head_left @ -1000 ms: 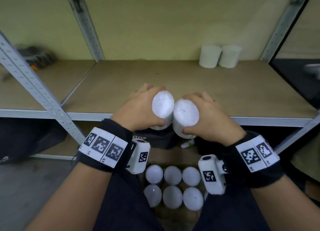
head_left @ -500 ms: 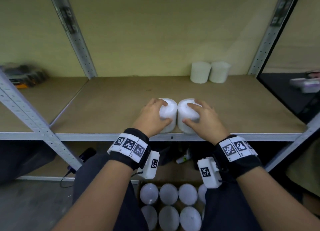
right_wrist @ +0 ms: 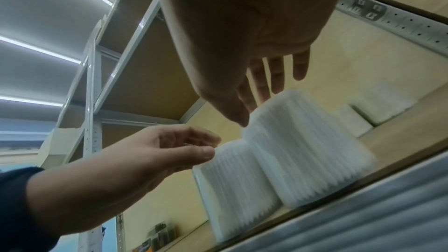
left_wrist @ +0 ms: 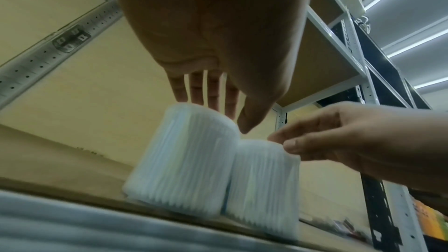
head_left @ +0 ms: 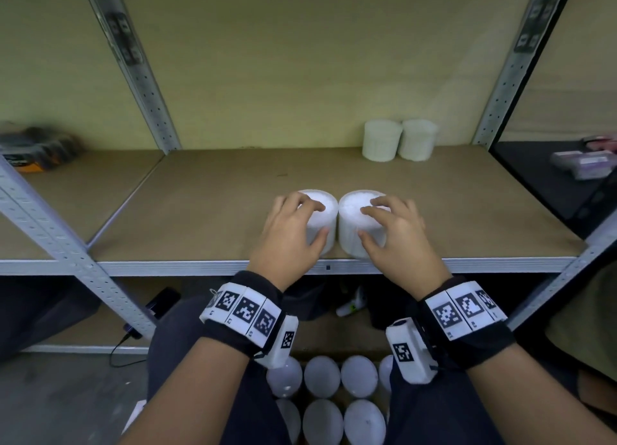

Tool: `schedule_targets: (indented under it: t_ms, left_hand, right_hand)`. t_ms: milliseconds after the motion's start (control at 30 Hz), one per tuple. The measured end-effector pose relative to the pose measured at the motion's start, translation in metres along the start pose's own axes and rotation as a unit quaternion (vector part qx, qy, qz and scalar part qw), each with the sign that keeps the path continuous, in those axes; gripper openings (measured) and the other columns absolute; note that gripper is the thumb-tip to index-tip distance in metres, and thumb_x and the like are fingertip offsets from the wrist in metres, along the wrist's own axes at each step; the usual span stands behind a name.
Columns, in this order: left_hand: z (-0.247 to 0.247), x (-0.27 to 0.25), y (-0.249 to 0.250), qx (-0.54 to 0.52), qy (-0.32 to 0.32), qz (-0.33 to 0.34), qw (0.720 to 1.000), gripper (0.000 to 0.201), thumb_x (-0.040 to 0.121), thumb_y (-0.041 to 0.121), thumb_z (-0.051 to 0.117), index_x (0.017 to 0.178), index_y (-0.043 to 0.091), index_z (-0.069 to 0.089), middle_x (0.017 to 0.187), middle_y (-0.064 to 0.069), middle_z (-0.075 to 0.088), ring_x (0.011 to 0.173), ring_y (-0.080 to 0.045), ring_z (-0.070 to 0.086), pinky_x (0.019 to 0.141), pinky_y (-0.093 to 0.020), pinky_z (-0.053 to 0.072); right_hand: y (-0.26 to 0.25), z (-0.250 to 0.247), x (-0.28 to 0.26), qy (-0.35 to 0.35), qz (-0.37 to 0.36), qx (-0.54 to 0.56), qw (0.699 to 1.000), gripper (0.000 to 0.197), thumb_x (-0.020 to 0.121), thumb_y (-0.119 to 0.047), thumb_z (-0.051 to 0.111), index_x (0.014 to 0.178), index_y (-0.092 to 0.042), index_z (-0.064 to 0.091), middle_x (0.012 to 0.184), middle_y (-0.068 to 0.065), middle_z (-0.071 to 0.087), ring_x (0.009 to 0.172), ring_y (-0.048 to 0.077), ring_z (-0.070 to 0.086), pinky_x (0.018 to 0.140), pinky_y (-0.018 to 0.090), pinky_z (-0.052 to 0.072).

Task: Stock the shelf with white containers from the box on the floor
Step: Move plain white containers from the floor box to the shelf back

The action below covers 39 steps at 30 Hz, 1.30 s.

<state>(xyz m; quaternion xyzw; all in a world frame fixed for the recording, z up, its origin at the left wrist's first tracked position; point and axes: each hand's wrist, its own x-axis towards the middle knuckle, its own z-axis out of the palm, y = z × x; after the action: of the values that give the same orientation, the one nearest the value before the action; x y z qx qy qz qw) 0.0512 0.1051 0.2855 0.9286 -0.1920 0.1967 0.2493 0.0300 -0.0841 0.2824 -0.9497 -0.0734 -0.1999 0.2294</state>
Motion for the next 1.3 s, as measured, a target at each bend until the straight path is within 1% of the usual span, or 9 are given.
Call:
schedule_targets:
  t_ms: [67,133,333,500,600,733,967,1133,1300]
  left_hand:
    - [0.004,-0.004,0.001,0.009,0.009,0.010,1.000,0.025,0.084,0.026,0.061,0.107,0.016,0.064,0.104,0.003,0.057,0.102,-0.018,0.048,0.091,-0.033,0.045]
    - [0.007,-0.006,0.003,0.020,0.015,0.013,1.000,0.023,0.084,0.023,0.060,0.105,0.015,0.066,0.100,0.001,0.059,0.100,-0.019,0.052,0.088,-0.034,0.047]
    - [0.006,-0.004,0.011,0.050,0.038,0.006,0.998,0.019,0.080,0.006,0.061,0.095,0.011,0.071,0.090,-0.003,0.066,0.092,-0.025,0.060,0.077,-0.037,0.053]
    - [0.008,0.003,0.011,0.063,0.032,-0.007,0.997,0.019,0.078,0.005,0.061,0.092,0.013,0.072,0.086,-0.001,0.068,0.088,-0.024,0.061,0.071,-0.038,0.054]
    - [0.008,0.013,0.009,0.071,0.010,-0.024,0.997,0.022,0.081,0.008,0.058,0.097,0.015,0.072,0.091,0.000,0.068,0.092,-0.023,0.061,0.072,-0.038,0.054]
    - [0.011,0.031,0.004,0.069,-0.007,-0.036,0.997,0.026,0.085,0.009,0.056,0.105,0.017,0.071,0.098,-0.001,0.069,0.097,-0.024,0.061,0.077,-0.035,0.048]
    - [0.019,0.084,-0.010,0.064,-0.032,-0.053,0.996,0.031,0.088,0.009,0.053,0.112,0.020,0.070,0.112,-0.001,0.070,0.107,-0.021,0.061,0.090,-0.029,0.046]
    - [0.032,0.127,-0.024,0.043,-0.059,-0.088,0.994,0.030,0.087,0.008,0.055,0.110,0.020,0.070,0.116,-0.003,0.069,0.111,-0.023,0.062,0.096,-0.030,0.046]
    - [0.049,0.166,-0.037,0.031,-0.070,-0.092,0.993,0.029,0.088,0.007,0.054,0.110,0.017,0.070,0.118,-0.005,0.068,0.110,-0.024,0.062,0.098,-0.031,0.048]
  right_hand:
    - [0.001,0.003,-0.001,0.034,-0.030,0.007,0.999,0.028,0.081,-0.016,0.068,0.107,-0.007,0.071,0.111,0.007,0.064,0.106,0.029,0.055,0.092,0.045,0.048]
    - [0.001,0.006,-0.001,0.045,-0.042,0.002,0.998,0.023,0.079,-0.010,0.068,0.102,-0.005,0.072,0.102,0.007,0.067,0.099,0.029,0.058,0.089,0.043,0.051]
    - [0.003,0.008,0.002,0.083,-0.067,-0.006,0.994,0.021,0.073,0.001,0.071,0.092,-0.005,0.075,0.090,0.007,0.072,0.091,0.030,0.063,0.083,0.034,0.053]
    - [0.006,0.009,0.008,0.076,-0.066,0.002,0.995,0.020,0.069,0.002,0.074,0.088,-0.005,0.077,0.083,0.006,0.074,0.085,0.031,0.067,0.078,0.033,0.054]
    - [0.007,0.010,0.020,0.048,-0.047,-0.007,0.998,0.018,0.074,-0.001,0.070,0.091,-0.006,0.077,0.087,0.008,0.074,0.089,0.033,0.065,0.078,0.036,0.054]
    - [0.010,0.007,0.041,-0.008,-0.004,-0.018,1.000,0.025,0.086,-0.009,0.061,0.107,-0.010,0.074,0.108,0.006,0.072,0.107,0.028,0.060,0.091,0.035,0.048]
    - [0.019,0.012,0.095,-0.072,0.050,-0.026,0.996,0.031,0.090,-0.009,0.055,0.117,-0.012,0.069,0.122,0.006,0.067,0.119,0.024,0.057,0.103,0.034,0.045]
    - [0.030,0.023,0.142,-0.089,0.083,-0.027,0.992,0.028,0.091,-0.009,0.057,0.117,-0.010,0.068,0.123,0.011,0.065,0.117,0.026,0.058,0.101,0.032,0.046]
    - [0.042,0.034,0.182,-0.097,0.102,-0.036,0.989,0.027,0.090,-0.010,0.059,0.115,-0.010,0.069,0.122,0.011,0.066,0.111,0.028,0.062,0.098,0.035,0.050]
